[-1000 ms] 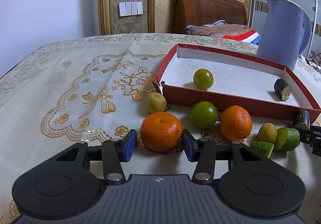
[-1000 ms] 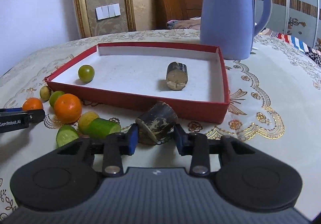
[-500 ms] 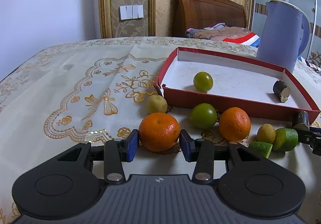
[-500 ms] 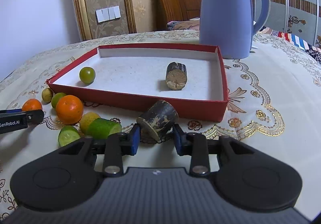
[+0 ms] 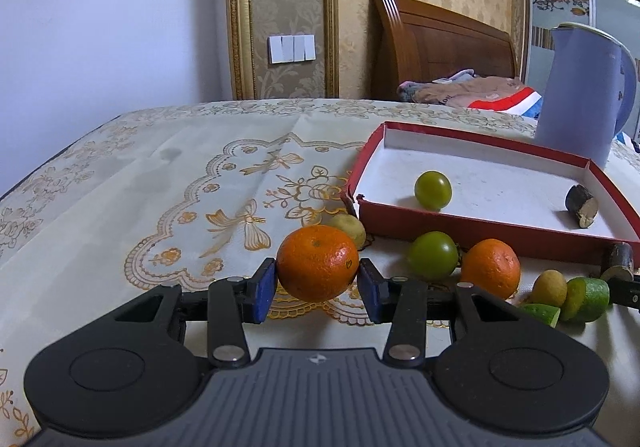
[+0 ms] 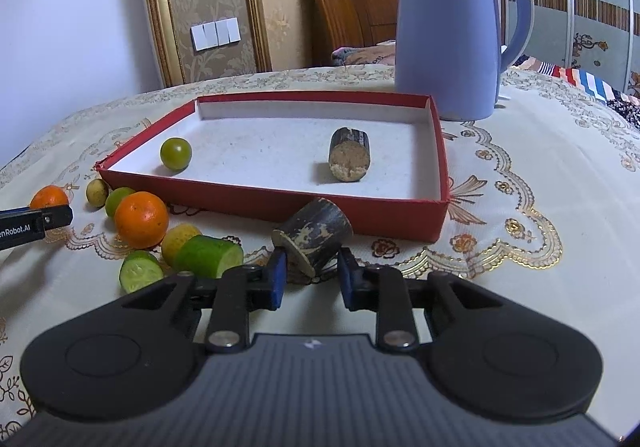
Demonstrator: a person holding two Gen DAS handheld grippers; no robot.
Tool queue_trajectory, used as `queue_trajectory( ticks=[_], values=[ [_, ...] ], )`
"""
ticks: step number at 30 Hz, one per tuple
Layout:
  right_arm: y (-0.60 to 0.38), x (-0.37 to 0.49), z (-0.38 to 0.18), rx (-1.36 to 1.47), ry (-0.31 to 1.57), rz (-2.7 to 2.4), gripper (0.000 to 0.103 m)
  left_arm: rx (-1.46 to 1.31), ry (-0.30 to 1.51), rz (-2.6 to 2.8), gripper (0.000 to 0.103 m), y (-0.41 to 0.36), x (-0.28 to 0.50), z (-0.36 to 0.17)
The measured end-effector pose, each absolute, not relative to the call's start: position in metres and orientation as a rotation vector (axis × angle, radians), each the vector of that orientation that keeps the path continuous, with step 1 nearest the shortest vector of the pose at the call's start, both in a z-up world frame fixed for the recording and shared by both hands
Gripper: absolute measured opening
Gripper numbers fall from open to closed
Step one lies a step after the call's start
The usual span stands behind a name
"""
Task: Organize fruits
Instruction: 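Close the left gripper on the orange while the right gripper lifts the log chunk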
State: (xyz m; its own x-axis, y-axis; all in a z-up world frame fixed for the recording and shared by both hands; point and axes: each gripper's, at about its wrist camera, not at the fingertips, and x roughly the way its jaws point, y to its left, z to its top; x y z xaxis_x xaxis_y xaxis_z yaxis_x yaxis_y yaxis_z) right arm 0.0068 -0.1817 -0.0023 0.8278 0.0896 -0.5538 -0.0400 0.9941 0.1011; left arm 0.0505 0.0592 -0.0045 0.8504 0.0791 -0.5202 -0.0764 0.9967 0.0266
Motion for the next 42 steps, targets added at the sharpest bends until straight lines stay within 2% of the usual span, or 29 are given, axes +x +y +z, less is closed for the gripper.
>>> queue_trajectory(
  ticks=[13, 20, 22, 24, 28, 42],
  values=[
    [-0.185, 0.003, -0.002, 0.107, 0.585, 0.078, 0.021, 0.018, 0.548, 0.085, 0.043, 0.058, 0.05, -0.004],
    [-0.185, 0.004, -0.002, 0.119, 0.604, 0.089, 0.022, 0.017, 0.551, 0.084, 0.043, 0.057, 0.05, -0.006],
    [-0.187, 0.005, -0.002, 0.142, 0.613, 0.095, 0.024, 0.019, 0.549, 0.083, 0.043, 0.056, 0.05, -0.006],
    [-0.187, 0.007, -0.002, 0.146, 0.617, 0.091, 0.034, 0.02, 0.548, 0.083, 0.043, 0.056, 0.05, -0.007],
    [-0.183, 0.01, -0.003, 0.133, 0.626, 0.092, 0.043, 0.017, 0.551, 0.082, 0.043, 0.057, 0.05, -0.007],
    [-0.181, 0.021, -0.003, 0.129, 0.622, 0.081, 0.042, 0.028, 0.556, 0.074, 0.043, 0.055, 0.05, -0.008]
  ],
)
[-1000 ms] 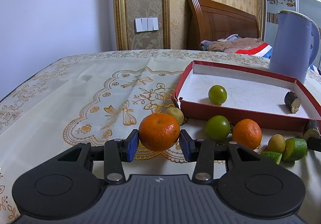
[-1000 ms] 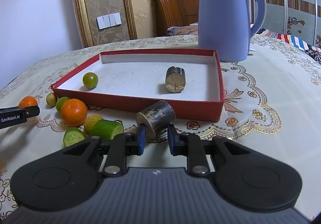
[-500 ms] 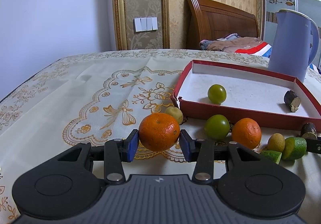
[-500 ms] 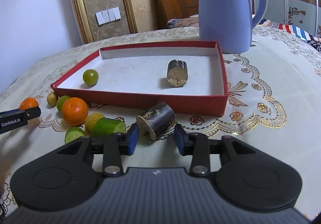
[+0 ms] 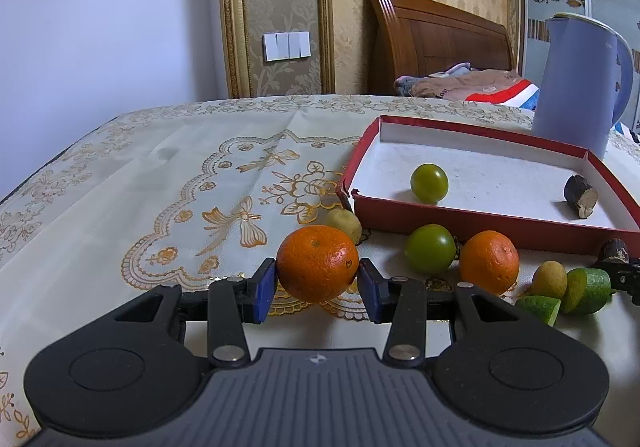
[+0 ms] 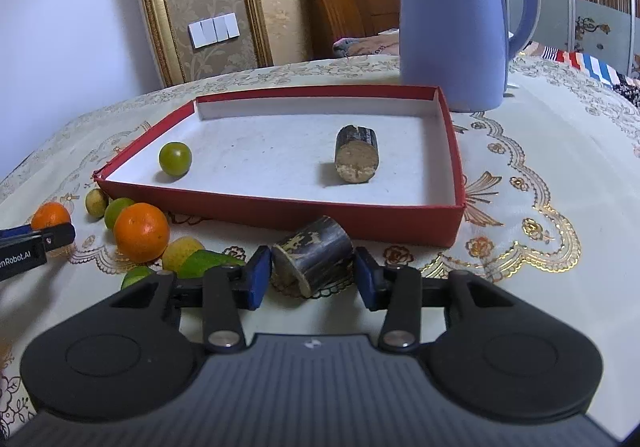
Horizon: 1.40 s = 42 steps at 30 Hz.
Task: Organize fruits
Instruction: 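Close the left gripper on the orange while the right gripper lifts the log chunk, then carry the orange and the dark log chunk into the red box with both grippers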
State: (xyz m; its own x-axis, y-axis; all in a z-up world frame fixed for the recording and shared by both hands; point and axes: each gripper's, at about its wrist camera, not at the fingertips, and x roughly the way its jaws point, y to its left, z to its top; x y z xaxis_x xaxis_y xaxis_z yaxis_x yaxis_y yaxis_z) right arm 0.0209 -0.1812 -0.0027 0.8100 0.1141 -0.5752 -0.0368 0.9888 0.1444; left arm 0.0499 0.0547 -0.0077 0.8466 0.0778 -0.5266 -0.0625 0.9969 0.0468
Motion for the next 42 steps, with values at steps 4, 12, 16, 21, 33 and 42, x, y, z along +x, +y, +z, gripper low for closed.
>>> queue_trajectory(
  ticks=[4, 12, 16, 21, 33, 42],
  values=[
    [-0.184, 0.019, -0.003, 0.141, 0.613, 0.075, 0.042, 0.029, 0.552, 0.07, 0.043, 0.054, 0.049, -0.008],
    [-0.185, 0.001, 0.007, 0.116, 0.523, 0.055, 0.042, 0.023, 0.538, 0.056, 0.043, 0.055, 0.046, -0.006],
    [-0.189, -0.01, 0.02, 0.106, 0.457, 0.049, 0.042, 0.002, 0.533, 0.039, 0.043, 0.056, 0.046, -0.003],
    [-0.191, -0.01, 0.029, 0.077, 0.423, 0.035, 0.042, -0.013, 0.515, 0.015, 0.043, 0.053, 0.046, 0.003],
    [-0.195, 0.027, 0.029, 0.05, 0.476, 0.009, 0.042, 0.025, 0.492, -0.088, 0.043, 0.015, 0.074, 0.024],
    [-0.194, 0.053, 0.019, 0.042, 0.542, 0.013, 0.042, 0.031, 0.576, -0.125, 0.043, -0.004, 0.107, 0.013]
  ],
)
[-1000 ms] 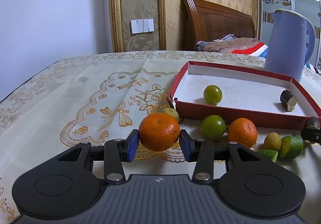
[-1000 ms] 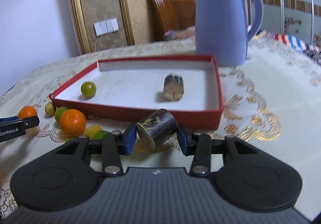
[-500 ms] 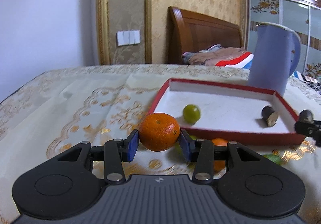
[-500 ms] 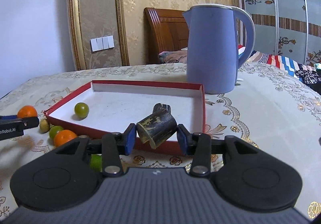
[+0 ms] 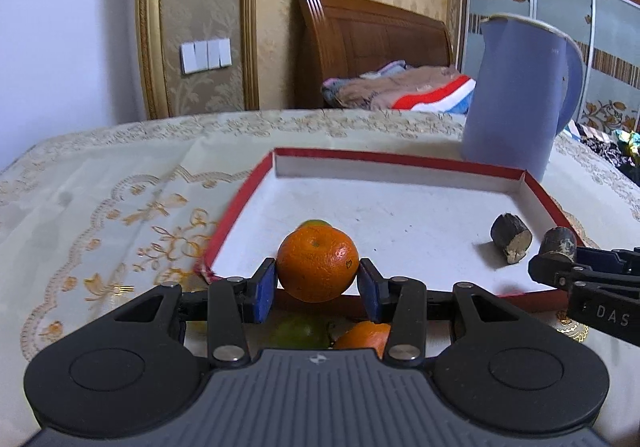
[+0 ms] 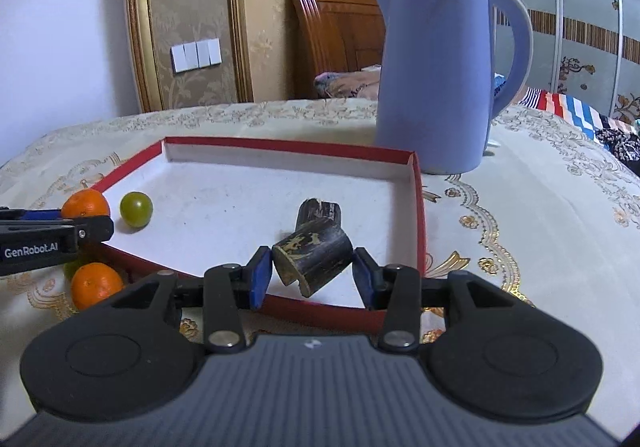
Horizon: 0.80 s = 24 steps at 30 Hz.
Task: Organize fruits
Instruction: 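Carry the orange and the dark log chunk into the red box with both grippers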
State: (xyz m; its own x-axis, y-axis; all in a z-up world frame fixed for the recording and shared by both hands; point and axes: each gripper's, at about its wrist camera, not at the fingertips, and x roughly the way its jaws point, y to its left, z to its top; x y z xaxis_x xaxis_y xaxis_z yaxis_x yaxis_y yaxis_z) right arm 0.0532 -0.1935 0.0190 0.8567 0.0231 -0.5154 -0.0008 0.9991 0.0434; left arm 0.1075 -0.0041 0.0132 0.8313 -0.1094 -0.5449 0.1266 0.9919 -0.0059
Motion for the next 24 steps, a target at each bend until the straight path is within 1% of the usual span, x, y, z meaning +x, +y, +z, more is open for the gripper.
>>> queue_trajectory(
  ticks=[12, 24],
  values=[
    [-0.19, 0.081, 0.008, 0.036, 0.62, 0.017, 0.042, 0.066, 0.619, -0.117, 0.043, -0.015, 0.131, 0.002],
    [-0.191, 0.109, 0.006, 0.029, 0.619, -0.041, 0.042, 0.076, 0.65, -0.075, 0.043, -0.017, 0.152, -0.005]
  ],
)
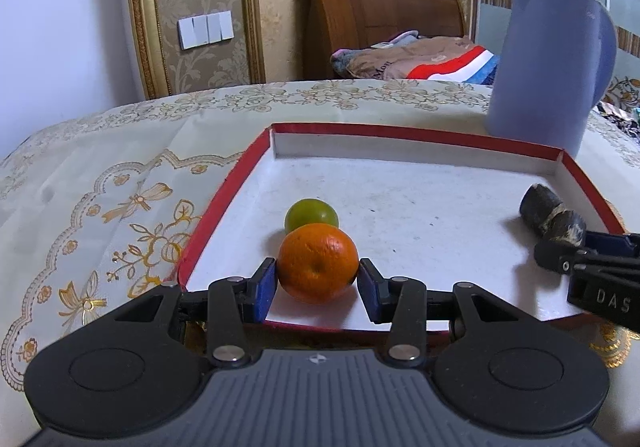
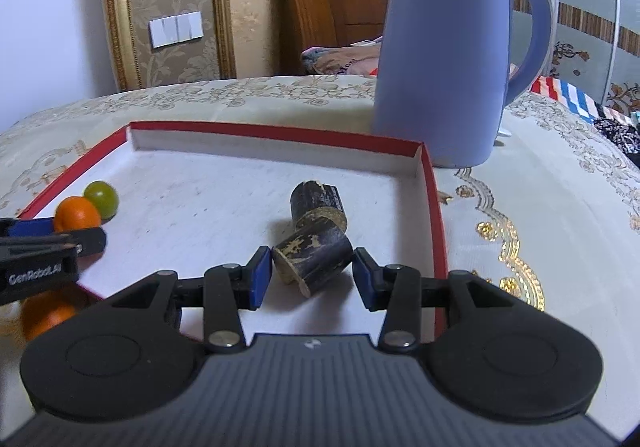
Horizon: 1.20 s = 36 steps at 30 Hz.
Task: Organize fruits
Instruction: 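Carry the orange and the dark log chunk into the red box with both grippers, then open both grippers to release the orange and log chunk inside the box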
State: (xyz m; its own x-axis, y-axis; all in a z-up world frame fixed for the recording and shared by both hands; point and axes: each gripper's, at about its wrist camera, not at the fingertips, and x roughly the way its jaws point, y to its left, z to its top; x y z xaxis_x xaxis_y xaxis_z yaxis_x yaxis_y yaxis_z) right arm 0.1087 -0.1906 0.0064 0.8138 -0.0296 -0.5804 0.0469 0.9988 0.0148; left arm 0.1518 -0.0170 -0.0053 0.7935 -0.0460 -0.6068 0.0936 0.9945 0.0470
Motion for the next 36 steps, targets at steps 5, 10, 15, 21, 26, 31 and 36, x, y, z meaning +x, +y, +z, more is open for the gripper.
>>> queue_trajectory(
  ticks=[5, 10, 15, 21, 26, 31, 36],
  values=[
    [-0.192, 0.122, 0.005, 0.023, 0.616, -0.079, 0.042, 0.087, 0.645, -0.038, 0.043, -0.016, 0.16, -0.006],
    [-0.196, 0.121, 0.004, 0.046, 0.628, -0.079, 0.046, 0.086, 0.638, -0.04, 0.044, -0.014, 0.159, -0.006],
    [-0.197, 0.114, 0.006, 0.062, 0.597, -0.097, 0.08, 0.077, 0.627, -0.05, 0.046, -0.012, 0.156, -0.005],
    [-0.195, 0.108, 0.006, 0.052, 0.587, -0.107, 0.087, 0.069, 0.609, -0.044, 0.051, -0.007, 0.151, -0.003],
    [-0.202, 0.098, 0.01, 0.096, 0.559, -0.099, 0.089, 0.067, 0.573, -0.038, 0.052, -0.002, 0.136, 0.002],
    [-0.2, 0.085, 0.013, 0.098, 0.516, -0.086, 0.095, 0.043, 0.542, -0.032, 0.052, 0.01, 0.117, 0.005],
    [-0.204, 0.061, 0.013, 0.153, 0.491, -0.046, 0.098, 0.022, 0.523, -0.017, 0.052, 0.024, 0.096, 0.007]
  ],
)
